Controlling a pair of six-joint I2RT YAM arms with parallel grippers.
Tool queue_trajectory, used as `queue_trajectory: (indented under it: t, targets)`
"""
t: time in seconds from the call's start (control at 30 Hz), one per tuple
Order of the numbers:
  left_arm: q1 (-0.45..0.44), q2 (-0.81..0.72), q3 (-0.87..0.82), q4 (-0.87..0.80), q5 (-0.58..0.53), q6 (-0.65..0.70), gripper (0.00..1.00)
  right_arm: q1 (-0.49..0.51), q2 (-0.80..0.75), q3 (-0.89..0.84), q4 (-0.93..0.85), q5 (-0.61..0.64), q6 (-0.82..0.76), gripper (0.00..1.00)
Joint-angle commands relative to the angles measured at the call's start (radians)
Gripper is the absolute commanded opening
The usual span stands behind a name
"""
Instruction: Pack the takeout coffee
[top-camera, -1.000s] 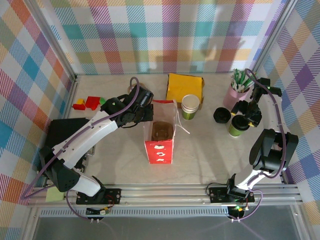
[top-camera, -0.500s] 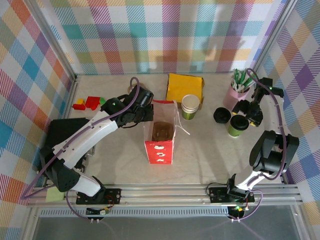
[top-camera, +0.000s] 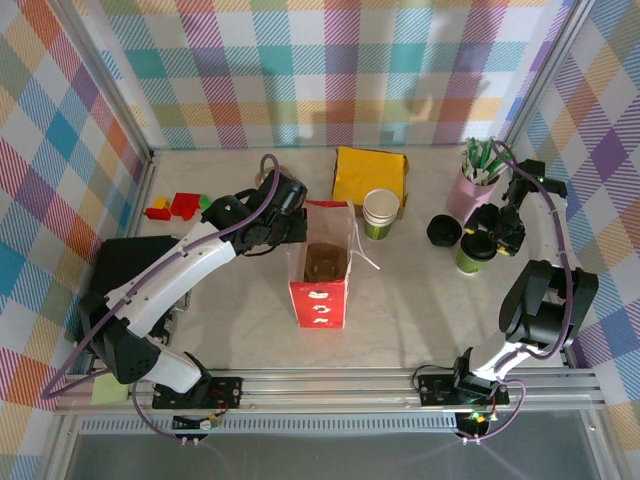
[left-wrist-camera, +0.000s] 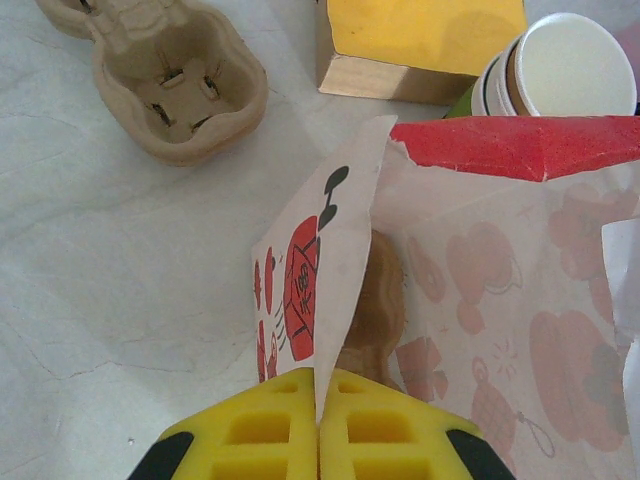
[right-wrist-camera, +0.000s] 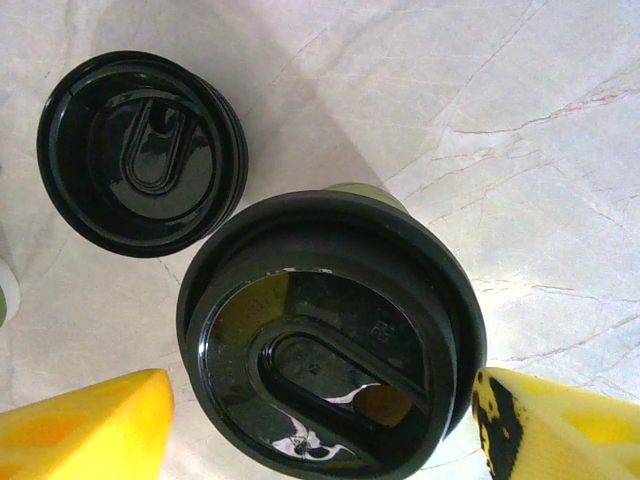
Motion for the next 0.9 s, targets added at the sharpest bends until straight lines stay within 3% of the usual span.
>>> queue_trajectory:
  t: [0.0,0.5,0.87]
  targets:
    - [-0.001,0.021,0.003,-0.012,0.011,0.020,0.00,-0.008,0.002,-0.016,-0.002,-0.031,-0.009,0.75]
    - [-0.001,0.021,-0.007,-0.009,0.015,0.020,0.00,-0.005,0.013,-0.034,-0.004,-0.049,-0.001,0.74]
    - [-0.001,0.030,-0.006,-0.007,0.023,0.022,0.00,0.000,0.019,-0.016,-0.017,-0.049,-0.031,0.78]
